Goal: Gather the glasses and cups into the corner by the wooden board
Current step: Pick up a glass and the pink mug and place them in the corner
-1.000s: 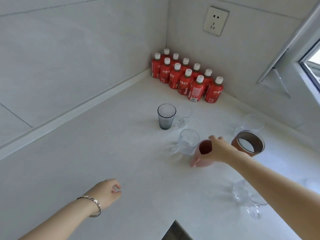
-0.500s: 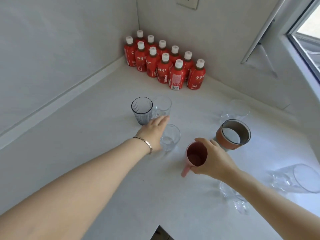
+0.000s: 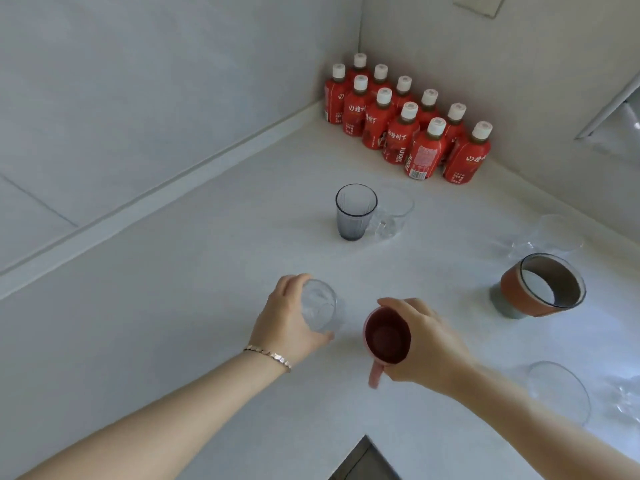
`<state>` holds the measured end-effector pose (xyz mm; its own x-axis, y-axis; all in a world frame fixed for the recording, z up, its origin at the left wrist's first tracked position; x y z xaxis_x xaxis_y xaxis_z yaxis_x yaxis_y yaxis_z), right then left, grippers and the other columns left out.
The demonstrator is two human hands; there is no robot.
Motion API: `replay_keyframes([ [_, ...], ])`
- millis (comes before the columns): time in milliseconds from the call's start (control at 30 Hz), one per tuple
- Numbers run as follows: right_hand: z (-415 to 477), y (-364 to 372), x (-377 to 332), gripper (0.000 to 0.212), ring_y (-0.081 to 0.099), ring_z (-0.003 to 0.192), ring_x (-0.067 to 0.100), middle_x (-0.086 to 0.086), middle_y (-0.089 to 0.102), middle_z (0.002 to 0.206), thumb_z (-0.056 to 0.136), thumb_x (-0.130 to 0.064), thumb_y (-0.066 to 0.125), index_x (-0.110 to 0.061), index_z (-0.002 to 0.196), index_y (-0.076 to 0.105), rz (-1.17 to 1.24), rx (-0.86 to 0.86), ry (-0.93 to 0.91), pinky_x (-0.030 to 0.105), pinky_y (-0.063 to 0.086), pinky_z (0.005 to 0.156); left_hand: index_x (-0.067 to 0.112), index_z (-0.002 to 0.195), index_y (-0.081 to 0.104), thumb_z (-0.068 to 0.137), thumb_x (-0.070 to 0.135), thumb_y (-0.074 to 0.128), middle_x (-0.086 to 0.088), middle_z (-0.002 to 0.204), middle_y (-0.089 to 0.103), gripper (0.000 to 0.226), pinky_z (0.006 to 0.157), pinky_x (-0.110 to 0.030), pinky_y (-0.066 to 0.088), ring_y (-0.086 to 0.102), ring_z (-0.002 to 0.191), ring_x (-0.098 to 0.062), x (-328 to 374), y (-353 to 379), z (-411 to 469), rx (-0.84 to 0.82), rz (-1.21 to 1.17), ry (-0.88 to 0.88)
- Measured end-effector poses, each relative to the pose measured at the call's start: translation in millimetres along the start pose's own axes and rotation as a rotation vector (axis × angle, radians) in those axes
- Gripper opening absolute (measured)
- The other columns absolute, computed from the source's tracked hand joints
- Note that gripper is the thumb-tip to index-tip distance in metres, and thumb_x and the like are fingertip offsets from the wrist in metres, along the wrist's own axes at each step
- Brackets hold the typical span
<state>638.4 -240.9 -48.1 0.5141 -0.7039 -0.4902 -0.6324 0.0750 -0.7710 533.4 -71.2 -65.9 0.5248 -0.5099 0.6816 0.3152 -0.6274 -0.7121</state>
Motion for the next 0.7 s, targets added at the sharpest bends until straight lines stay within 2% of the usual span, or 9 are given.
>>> replay_keyframes([
  [100, 6, 31, -63, 0.092, 0.041, 0.124, 0.016, -0.012, 0.042, 0.133, 0.059, -0.031, 0.079, -0.037, 0.139, 0.032, -0.044, -0.082, -0.112, 0.026, 0.042, 0.095, 0.017, 0.126, 0.047, 0.047, 0.027, 0.086, 0.010, 0.113, 0.041, 0.089, 0.089, -0.022, 0.040, 0.053, 0.111, -0.018, -62, -55, -50, 0.092, -0.037, -0.119],
  [167, 6, 57, -112, 0.092, 0.042, 0.122, 0.015, -0.013, 0.042, 0.132, 0.060, -0.034, 0.079, -0.038, 0.138, 0.032, -0.072, -0.114, -0.190, 0.026, 0.042, 0.095, 0.017, 0.127, 0.048, 0.035, 0.047, 0.073, 0.011, 0.111, 0.041, 0.099, 0.087, -0.021, 0.038, 0.052, 0.105, -0.015, -105, -95, -88, 0.177, -0.057, -0.195],
  [233, 2, 86, -165, 0.090, 0.041, 0.123, 0.013, -0.015, 0.042, 0.132, 0.060, -0.035, 0.078, -0.040, 0.138, 0.031, -0.100, -0.143, -0.269, 0.026, 0.043, 0.093, 0.018, 0.127, 0.048, 0.030, 0.055, 0.062, 0.011, 0.112, 0.042, 0.104, 0.087, -0.025, 0.043, 0.051, 0.104, -0.013, -151, -136, -130, 0.290, -0.068, -0.274],
  [300, -7, 120, -222, 0.090, 0.041, 0.124, 0.012, -0.016, 0.042, 0.133, 0.061, -0.036, 0.078, -0.040, 0.138, 0.031, -0.126, -0.177, -0.346, 0.028, 0.044, 0.095, 0.019, 0.126, 0.049, 0.030, 0.056, 0.061, 0.011, 0.112, 0.043, 0.103, 0.088, -0.032, 0.049, 0.051, 0.105, -0.015, -196, -175, -174, 0.391, -0.057, -0.341],
  [367, -19, 157, -280, 0.090, 0.041, 0.124, 0.012, -0.016, 0.042, 0.133, 0.061, -0.036, 0.078, -0.040, 0.138, 0.030, -0.147, -0.203, -0.416, 0.028, 0.044, 0.097, 0.019, 0.125, 0.050, 0.030, 0.055, 0.061, 0.010, 0.112, 0.044, 0.102, 0.087, -0.033, 0.050, 0.051, 0.104, -0.015, -240, -214, -218, 0.476, -0.048, -0.378],
  [533, -63, 260, -421, 0.090, 0.043, 0.123, 0.012, -0.016, 0.042, 0.133, 0.062, -0.031, 0.076, -0.039, 0.139, 0.030, -0.176, -0.254, -0.542, 0.027, 0.044, 0.098, 0.020, 0.124, 0.051, 0.032, 0.054, 0.062, 0.012, 0.111, 0.043, 0.099, 0.085, -0.039, 0.055, 0.053, 0.105, -0.016, -344, -300, -338, 0.609, -0.044, -0.465],
  [700, -110, 358, -544, 0.087, 0.049, 0.117, 0.011, -0.015, 0.044, 0.131, 0.062, -0.029, 0.075, -0.038, 0.138, 0.032, -0.223, -0.324, -0.633, 0.025, 0.047, 0.093, 0.017, 0.124, 0.053, 0.042, 0.038, 0.075, 0.010, 0.114, 0.047, 0.088, 0.089, -0.032, 0.053, 0.056, 0.108, -0.018, -440, -369, -454, 0.691, -0.034, -0.543],
])
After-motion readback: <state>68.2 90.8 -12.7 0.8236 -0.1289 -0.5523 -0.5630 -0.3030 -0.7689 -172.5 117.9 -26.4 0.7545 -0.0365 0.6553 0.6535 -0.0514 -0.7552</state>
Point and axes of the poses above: each hand's wrist, its own z-axis towards the middle knuckle, its own y-axis out of the palm, x = y × z, the point moved 5 cm from there along z, towards the middle knuckle
